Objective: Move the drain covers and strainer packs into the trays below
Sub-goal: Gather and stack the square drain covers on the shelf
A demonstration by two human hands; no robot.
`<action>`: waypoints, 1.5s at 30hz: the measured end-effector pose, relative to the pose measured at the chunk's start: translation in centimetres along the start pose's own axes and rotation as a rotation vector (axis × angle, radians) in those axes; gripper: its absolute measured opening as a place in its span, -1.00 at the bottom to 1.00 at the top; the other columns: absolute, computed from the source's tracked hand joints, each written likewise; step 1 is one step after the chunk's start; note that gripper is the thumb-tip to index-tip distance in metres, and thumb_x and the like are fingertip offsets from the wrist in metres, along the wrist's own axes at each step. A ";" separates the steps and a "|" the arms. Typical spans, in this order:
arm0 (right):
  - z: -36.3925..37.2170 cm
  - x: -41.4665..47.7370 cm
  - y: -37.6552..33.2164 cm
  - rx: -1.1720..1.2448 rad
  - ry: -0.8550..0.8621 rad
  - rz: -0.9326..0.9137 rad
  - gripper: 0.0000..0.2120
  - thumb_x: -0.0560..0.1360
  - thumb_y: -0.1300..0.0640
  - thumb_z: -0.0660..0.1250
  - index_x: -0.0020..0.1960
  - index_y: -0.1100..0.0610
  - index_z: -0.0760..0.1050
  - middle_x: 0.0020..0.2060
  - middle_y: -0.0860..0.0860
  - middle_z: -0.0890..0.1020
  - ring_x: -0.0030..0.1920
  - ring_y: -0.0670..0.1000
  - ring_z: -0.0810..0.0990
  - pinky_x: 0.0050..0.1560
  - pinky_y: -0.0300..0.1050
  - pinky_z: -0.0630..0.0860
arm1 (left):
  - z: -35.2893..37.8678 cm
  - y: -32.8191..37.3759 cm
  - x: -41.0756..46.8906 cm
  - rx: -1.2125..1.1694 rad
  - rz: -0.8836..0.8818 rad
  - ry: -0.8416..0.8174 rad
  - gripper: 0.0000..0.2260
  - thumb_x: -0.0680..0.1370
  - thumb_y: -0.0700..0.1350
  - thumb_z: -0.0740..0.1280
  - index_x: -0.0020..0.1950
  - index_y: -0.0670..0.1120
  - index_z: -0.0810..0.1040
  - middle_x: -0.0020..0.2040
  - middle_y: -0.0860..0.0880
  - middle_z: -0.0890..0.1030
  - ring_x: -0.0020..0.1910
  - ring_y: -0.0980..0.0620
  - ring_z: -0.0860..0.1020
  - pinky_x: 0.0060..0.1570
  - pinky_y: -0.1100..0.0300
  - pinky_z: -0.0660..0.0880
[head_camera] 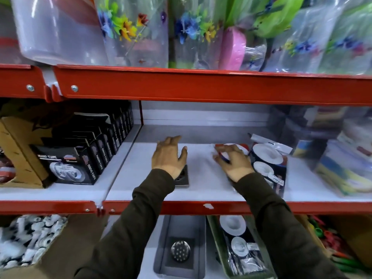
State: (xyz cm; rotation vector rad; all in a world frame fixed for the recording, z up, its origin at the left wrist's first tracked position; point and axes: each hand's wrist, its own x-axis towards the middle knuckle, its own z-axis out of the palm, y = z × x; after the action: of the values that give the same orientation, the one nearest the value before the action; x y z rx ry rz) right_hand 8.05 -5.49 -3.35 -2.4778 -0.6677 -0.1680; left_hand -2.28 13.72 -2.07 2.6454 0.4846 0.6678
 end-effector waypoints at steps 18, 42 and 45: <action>-6.0 -4.0 12.0 0.397 0.109 0.392 -0.44 0.43 0.38 0.21 0.42 0.19 0.29 0.30 0.27 0.36 0.34 0.31 0.38 0.42 0.12 0.32 | 8.6 16.5 -1.5 0.075 -0.159 -0.306 -0.73 0.52 0.07 0.19 0.11 0.06 0.60 0.03 -0.01 0.69 0.12 -0.09 0.59 0.22 0.02 0.28; -10.4 -7.0 15.5 0.457 -0.264 0.283 -0.53 0.38 0.41 0.43 0.27 0.32 0.44 0.00 0.07 0.58 -0.01 0.07 0.57 0.07 -0.03 0.55 | 8.7 17.1 -6.4 -0.318 -0.456 -0.323 -0.73 0.43 -0.11 0.48 0.11 -0.14 0.70 0.10 -0.12 0.71 0.09 -0.10 0.65 0.21 0.11 0.56; -10.1 -6.9 15.6 0.437 -0.295 0.291 -0.48 0.40 0.36 0.43 0.33 0.28 0.40 0.07 0.02 0.55 0.09 0.10 0.59 0.21 0.09 0.54 | 8.4 17.2 -6.4 -0.297 -0.447 -0.359 -0.74 0.43 -0.13 0.47 0.10 -0.16 0.69 0.10 -0.12 0.71 0.09 -0.10 0.64 0.19 0.11 0.57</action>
State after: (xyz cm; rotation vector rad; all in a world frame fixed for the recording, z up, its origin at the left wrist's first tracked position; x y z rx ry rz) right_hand 10.11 -25.21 -4.32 -2.1541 -0.3967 0.4179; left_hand 0.76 -6.10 -4.06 2.1997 0.7664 0.1112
